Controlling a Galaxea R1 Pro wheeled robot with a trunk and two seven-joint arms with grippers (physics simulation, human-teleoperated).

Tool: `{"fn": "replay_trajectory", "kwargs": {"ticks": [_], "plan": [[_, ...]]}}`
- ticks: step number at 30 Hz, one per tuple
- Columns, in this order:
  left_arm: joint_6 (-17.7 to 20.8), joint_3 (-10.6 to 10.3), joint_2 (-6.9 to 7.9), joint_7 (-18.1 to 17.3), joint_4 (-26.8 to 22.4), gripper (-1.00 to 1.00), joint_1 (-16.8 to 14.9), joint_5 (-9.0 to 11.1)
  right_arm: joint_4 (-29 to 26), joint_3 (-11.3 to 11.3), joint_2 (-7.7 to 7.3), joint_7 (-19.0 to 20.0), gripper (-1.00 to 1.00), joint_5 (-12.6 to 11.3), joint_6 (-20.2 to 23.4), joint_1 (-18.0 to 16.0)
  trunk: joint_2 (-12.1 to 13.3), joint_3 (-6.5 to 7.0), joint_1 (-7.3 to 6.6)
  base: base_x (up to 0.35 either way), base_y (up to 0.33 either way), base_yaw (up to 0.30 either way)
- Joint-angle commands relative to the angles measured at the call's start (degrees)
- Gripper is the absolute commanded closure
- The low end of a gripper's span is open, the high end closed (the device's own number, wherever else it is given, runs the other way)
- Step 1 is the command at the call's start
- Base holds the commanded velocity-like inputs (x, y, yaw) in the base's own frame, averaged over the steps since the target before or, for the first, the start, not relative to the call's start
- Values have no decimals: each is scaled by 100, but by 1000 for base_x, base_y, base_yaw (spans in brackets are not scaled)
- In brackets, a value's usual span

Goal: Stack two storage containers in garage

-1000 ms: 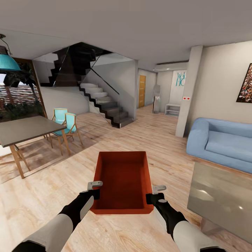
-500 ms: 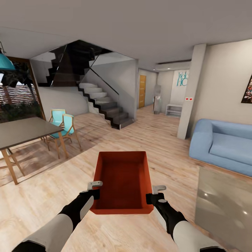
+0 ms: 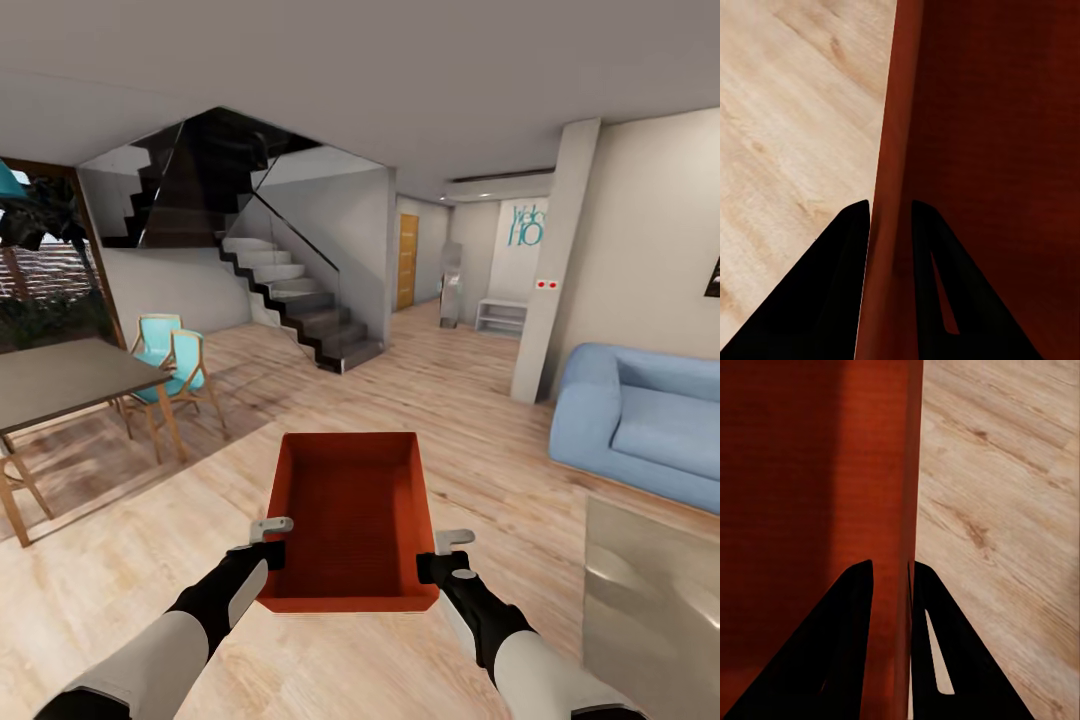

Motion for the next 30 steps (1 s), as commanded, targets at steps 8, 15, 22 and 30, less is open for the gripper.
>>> {"fn": "replay_trajectory", "kwargs": {"ticks": [8, 15, 22, 30], "plan": [[39, 170, 11, 84, -26, 100, -12, -72, -7, 90, -5, -41, 100, -29, 45, 3, -5, -8, 4, 319, 0, 0], [39, 171, 11, 85, -26, 100, -10, -72, -7, 90, -5, -41, 100, -24, 45, 1, -5, -8, 4, 319, 0, 0], [39, 173, 11, 83, -26, 100, -10, -72, -7, 90, -5, -41, 100, -17, 45, 1, -5, -8, 4, 319, 0, 0], [39, 169, 11, 82, -26, 100, -10, -72, -7, 90, -5, -41, 100, -16, 45, 1, -5, -8, 4, 319, 0, 0]]}}
